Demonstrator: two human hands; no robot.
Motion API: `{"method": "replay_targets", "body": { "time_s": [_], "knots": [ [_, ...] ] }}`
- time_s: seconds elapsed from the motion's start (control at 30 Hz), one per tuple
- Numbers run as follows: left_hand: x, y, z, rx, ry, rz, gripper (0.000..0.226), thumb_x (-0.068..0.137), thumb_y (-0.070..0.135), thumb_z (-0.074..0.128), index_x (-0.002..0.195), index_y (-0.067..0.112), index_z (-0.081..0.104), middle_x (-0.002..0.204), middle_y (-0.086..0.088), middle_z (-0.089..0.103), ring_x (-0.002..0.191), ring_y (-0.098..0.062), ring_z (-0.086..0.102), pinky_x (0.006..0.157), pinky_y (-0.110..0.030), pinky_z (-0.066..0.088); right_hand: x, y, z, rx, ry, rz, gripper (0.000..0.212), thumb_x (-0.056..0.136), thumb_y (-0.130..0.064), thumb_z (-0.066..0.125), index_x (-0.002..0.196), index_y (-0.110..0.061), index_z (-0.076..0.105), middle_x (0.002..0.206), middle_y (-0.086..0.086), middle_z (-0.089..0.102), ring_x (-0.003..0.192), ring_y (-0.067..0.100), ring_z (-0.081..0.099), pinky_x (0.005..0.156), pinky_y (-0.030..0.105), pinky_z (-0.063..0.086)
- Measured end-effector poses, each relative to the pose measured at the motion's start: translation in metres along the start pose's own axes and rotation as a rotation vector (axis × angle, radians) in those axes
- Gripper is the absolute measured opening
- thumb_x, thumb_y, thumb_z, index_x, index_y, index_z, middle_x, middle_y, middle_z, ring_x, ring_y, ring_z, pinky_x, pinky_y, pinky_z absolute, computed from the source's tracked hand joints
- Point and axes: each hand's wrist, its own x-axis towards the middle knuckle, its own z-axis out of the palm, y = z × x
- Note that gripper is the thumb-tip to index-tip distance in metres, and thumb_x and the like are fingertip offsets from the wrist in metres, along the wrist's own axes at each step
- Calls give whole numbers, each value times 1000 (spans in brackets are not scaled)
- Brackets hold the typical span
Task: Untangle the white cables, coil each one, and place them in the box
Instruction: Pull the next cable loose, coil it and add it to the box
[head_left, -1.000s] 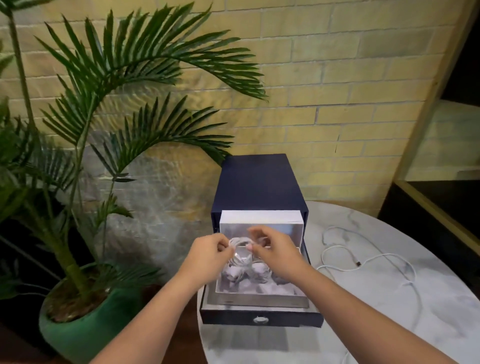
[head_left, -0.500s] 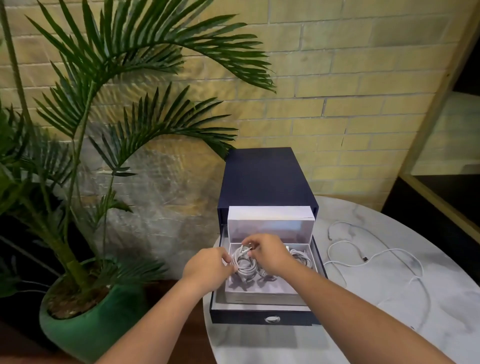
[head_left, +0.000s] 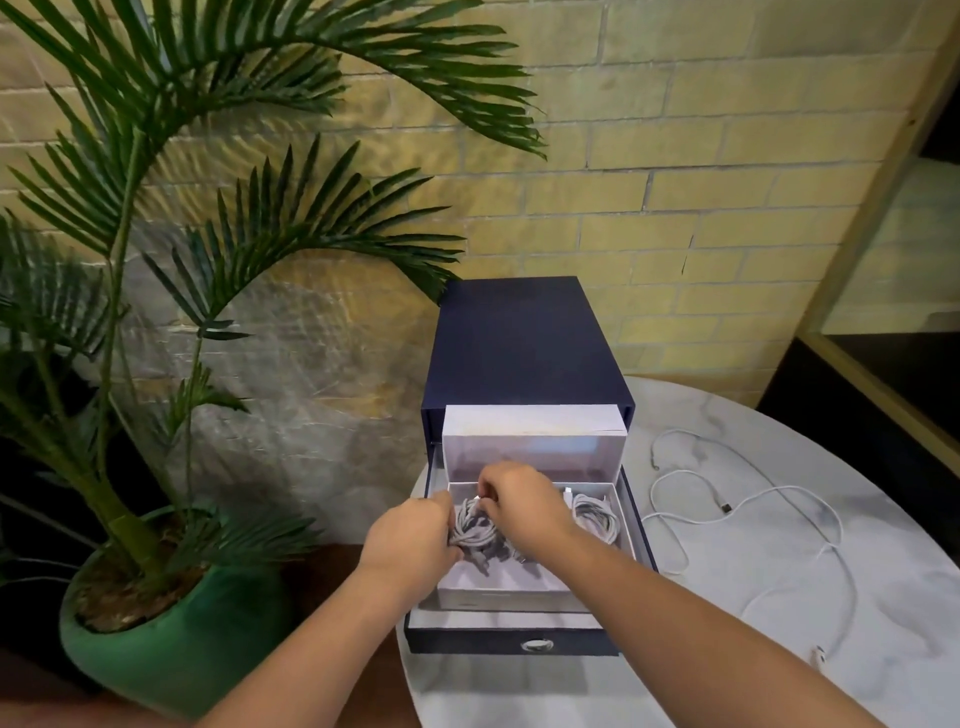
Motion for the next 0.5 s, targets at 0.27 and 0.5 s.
{"method": "replay_targets", "body": {
  "time_s": [0.27, 0.5],
  "knots": [
    [2, 4, -1, 5, 92, 119, 23, 86, 41, 50, 101, 29, 63, 100, 6, 59, 90, -13, 56, 75, -27, 52, -5, 12, -9, 25, -18, -84, 8, 90, -21, 58, 93, -16, 64, 95, 0, 66, 91, 18, 56, 81, 34, 48],
    [9, 12, 4, 222, 73, 250, 30, 90, 50, 50, 108, 28, 62, 107, 5, 66, 101, -18, 55, 90, -34, 42, -28, 24, -13, -191, -92, -139, 30, 80, -42, 64, 98, -22, 50, 100, -3, 60, 92, 16, 42, 75, 32, 39]
  ]
}}
